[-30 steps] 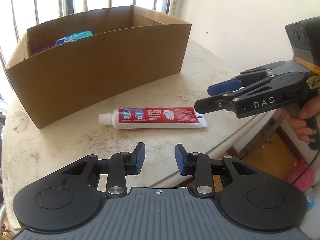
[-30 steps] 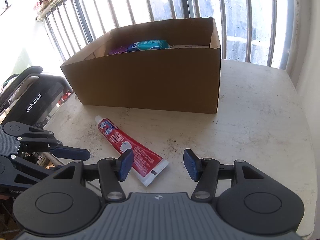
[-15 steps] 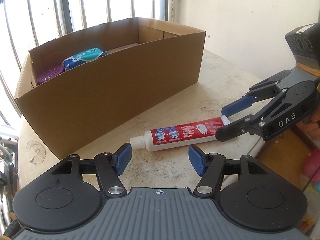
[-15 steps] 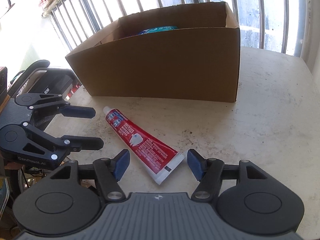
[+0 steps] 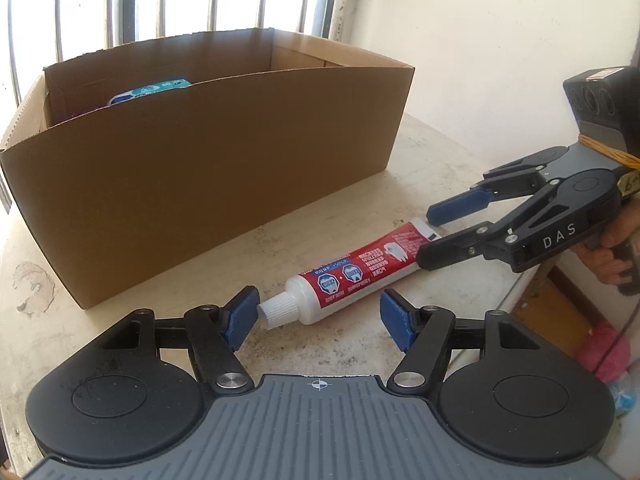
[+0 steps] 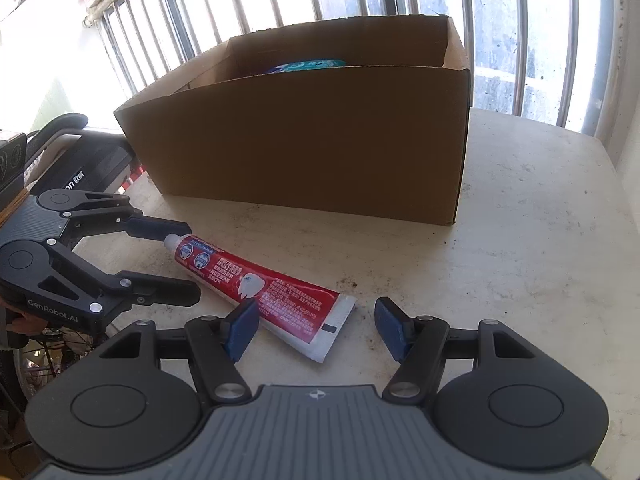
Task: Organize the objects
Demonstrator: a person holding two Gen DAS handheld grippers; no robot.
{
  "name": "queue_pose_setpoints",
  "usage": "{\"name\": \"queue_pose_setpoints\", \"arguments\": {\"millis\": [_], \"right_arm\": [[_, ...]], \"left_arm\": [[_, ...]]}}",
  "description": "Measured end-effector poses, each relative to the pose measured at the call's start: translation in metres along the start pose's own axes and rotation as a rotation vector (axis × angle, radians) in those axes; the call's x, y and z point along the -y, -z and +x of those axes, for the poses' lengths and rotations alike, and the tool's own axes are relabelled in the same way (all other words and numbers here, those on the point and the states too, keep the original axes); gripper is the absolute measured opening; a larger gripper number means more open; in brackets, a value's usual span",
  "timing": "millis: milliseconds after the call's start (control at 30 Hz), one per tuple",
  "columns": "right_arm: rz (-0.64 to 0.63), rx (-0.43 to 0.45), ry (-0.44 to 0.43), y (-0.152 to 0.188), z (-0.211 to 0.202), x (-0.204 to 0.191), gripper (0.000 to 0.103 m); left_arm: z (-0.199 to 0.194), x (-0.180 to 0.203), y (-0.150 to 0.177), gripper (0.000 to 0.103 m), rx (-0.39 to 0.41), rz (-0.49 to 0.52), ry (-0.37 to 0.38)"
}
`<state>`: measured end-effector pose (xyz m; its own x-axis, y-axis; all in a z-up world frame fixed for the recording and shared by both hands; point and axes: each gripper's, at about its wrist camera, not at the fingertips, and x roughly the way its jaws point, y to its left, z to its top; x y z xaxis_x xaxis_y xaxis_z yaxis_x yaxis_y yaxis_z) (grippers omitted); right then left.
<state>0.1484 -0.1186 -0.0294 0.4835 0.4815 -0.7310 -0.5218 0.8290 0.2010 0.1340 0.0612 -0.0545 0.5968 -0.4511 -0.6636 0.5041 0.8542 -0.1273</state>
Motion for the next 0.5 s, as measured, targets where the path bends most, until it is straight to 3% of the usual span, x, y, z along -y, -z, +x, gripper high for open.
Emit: {"name": "queue_pose_setpoints", "arguments": {"millis": [167,333,500], "right_arm": [[-0.018,-0.001,0.022,-0.001,0.003,-0.006,0.067],[-0.001,0.004,0.043,-0.001,0.002,-0.005,0.067],[0.019,0.033,0.054,0.003,-0.009,0.0,0.068]], "left_arm": [[-0.015,0.014,0.006,0.066,-0.004,0.068,0.047],[-0.031,0.026,0.002,0.068,0.002,0.197,-0.043],[-0.018,0.023,-0.015,0.065,-0.022,0.211,-0.001]]}}
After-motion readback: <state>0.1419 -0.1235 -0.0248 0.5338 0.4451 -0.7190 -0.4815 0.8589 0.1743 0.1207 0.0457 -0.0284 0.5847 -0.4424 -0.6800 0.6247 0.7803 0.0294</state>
